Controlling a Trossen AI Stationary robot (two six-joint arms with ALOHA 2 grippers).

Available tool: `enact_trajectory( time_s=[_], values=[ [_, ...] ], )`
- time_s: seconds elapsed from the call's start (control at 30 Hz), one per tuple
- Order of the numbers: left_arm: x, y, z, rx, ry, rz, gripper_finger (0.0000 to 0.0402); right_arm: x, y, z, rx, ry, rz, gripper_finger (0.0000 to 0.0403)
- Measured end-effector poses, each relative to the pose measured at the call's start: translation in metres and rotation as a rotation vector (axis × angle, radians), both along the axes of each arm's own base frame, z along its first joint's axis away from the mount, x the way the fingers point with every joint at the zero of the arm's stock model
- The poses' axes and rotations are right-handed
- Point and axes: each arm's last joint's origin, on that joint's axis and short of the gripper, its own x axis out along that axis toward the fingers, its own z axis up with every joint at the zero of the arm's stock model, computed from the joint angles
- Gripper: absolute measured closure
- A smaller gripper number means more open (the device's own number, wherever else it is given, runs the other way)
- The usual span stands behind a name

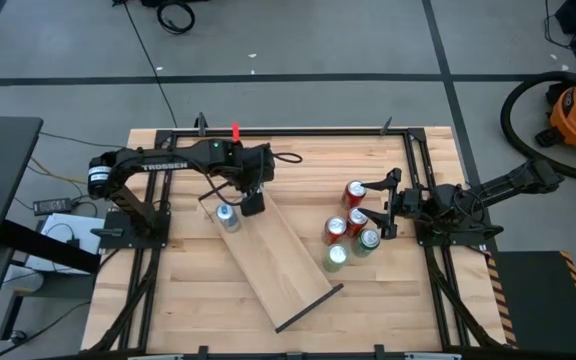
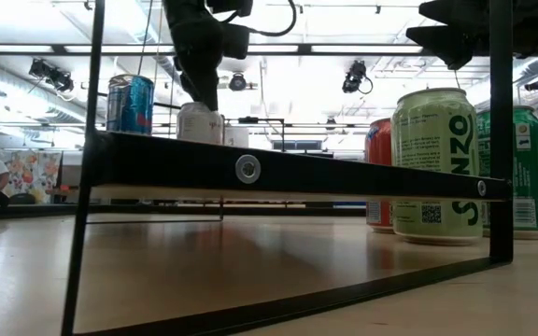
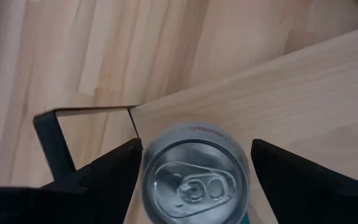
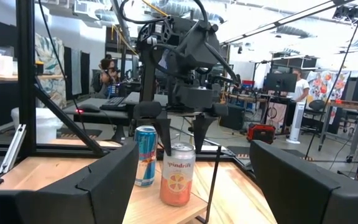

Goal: Place canned beverage on shelf
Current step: Put the orange white soda can on the shelf

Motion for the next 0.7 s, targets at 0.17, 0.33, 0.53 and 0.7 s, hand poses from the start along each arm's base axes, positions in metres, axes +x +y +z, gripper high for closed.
enact_trajectory(
  time_s=[0.17, 0.33, 0.53, 0.7],
  values=[
    [-0.0018, -0.0007, -0.0008, -0.022, 0.016, 0.036, 0.0088, 0.0, 0.0, 0.0, -0.001, 0.0, 0.0, 0.0085],
    [-0.0019, -0.0009, -0.0009, -0.067, 0.002, 0.158, 0.0088, 0.0, 0.0, 0.0, 0.001, -0.001, 0.001, 0.0085],
    [-0.0023, -0.0032, -0.0013, -0.108, -0.002, 0.266, 0.0088, 0.0, 0.0, 0.0, 0.001, 0.0, 0.001, 0.0085],
    [-0.0009, -0.0043, -0.0009, -0.14, -0.025, 0.348, 0.0088, 0.0, 0.0, 0.0, 0.001, -0.001, 0.001, 0.0085]
  ],
)
